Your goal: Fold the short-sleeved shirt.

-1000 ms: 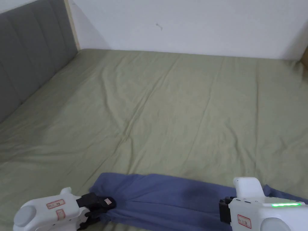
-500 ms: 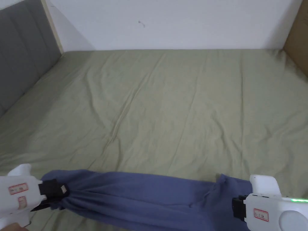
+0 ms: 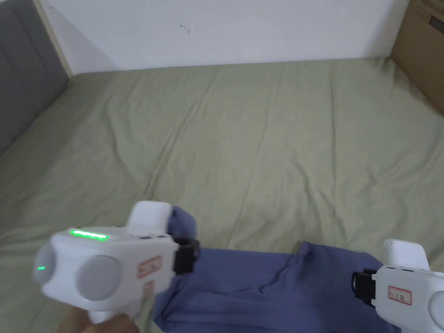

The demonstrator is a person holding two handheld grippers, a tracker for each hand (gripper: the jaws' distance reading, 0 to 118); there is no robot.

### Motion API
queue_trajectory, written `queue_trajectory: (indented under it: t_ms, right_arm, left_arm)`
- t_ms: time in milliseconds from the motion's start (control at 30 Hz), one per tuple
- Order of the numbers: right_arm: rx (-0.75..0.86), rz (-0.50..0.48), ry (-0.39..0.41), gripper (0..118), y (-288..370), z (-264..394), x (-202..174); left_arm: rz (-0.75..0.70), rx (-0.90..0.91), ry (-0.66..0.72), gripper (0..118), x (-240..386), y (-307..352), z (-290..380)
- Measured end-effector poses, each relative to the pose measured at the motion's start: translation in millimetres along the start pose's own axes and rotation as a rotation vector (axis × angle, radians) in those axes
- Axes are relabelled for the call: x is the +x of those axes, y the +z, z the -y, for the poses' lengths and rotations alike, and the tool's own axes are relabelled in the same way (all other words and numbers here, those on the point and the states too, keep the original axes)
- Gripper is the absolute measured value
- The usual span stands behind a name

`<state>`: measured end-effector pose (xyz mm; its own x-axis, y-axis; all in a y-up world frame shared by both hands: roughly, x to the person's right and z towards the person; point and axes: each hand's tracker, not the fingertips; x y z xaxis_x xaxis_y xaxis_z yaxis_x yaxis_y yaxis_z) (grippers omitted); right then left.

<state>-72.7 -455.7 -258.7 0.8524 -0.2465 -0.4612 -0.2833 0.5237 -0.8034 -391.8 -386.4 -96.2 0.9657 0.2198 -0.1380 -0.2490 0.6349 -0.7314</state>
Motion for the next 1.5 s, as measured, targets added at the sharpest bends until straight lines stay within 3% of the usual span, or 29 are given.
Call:
queue_trajectory:
  t_ms: [100, 133, 167, 200, 233, 267, 433, 467, 500, 533, 600, 633, 733, 1300, 1500]
  right_arm:
    - [-0.006, 0.006, -0.029, 1, 0.9, 4.4, 8.7]
    - [-0.007, 0.01, -0.035, 1, 1.0, 6.2, 10.9]
    - [-0.009, 0.013, -0.04, 1, 1.3, 8.2, 13.6]
    - [-0.014, 0.016, -0.046, 1, 1.2, 10.3, 16.8]
    - [-0.018, 0.02, -0.053, 1, 1.3, 11.8, 19.0]
    - [-0.021, 0.024, -0.062, 1, 1.3, 13.5, 21.8]
    - [-0.025, 0.034, -0.088, 1, 4.5, 18.2, 29.2]
    - [-0.024, 0.034, -0.087, 1, 4.6, 18.3, 29.0]
    - [-0.024, 0.035, -0.086, 1, 4.8, 18.5, 28.7]
    - [-0.024, 0.034, -0.083, 1, 5.3, 18.5, 27.8]
    - [-0.017, 0.03, -0.079, 1, 6.9, 19.4, 25.7]
    - [-0.016, 0.025, -0.079, 1, 7.5, 19.6, 25.0]
    - [-0.011, 0.008, -0.08, 1, 8.5, 19.6, 23.5]
    - [-0.029, 0.011, -0.113, 1, 5.7, 26.1, 30.5]
    - [-0.027, 0.014, -0.096, 1, 9.2, 22.6, 22.5]
  left_arm:
    - [0.097, -0.116, -0.104, 18, 38.3, -50.9, 9.8]
    - [0.116, -0.127, -0.132, 30, 47.7, -65.0, 14.3]
    - [0.13, -0.119, -0.144, 49, 54.5, -80.0, 20.6]
    - [0.154, -0.141, -0.153, 81, 61.3, -95.1, 26.5]
    - [0.165, -0.167, -0.137, 100, 64.1, -104.8, 30.1]
    - [0.181, -0.201, -0.108, 106, 65.1, -113.9, 33.6]
    - [0.276, -0.192, -0.021, 105, 57.8, -102.3, 32.0]
    - [0.295, -0.181, 0.009, 103, 53.5, -94.8, 28.9]
    - [0.288, -0.158, 0.062, 88, 44.7, -85.3, 26.2]
    - [0.294, -0.128, 0.112, 68, 35.0, -77.5, 24.8]
    - [0.26, -0.079, 0.217, 12, 14.0, -65.6, 20.5]
    - [0.217, -0.062, 0.246, 6, 6.6, -63.0, 20.9]
    - [0.144, -0.037, 0.277, 2, -10.1, -66.7, 22.4]
    - [0.335, -0.257, 0.137, 1, 76.5, -138.8, 49.4]
    - [0.507, -0.177, 0.25, 1, 55.3, -107.2, 41.0]
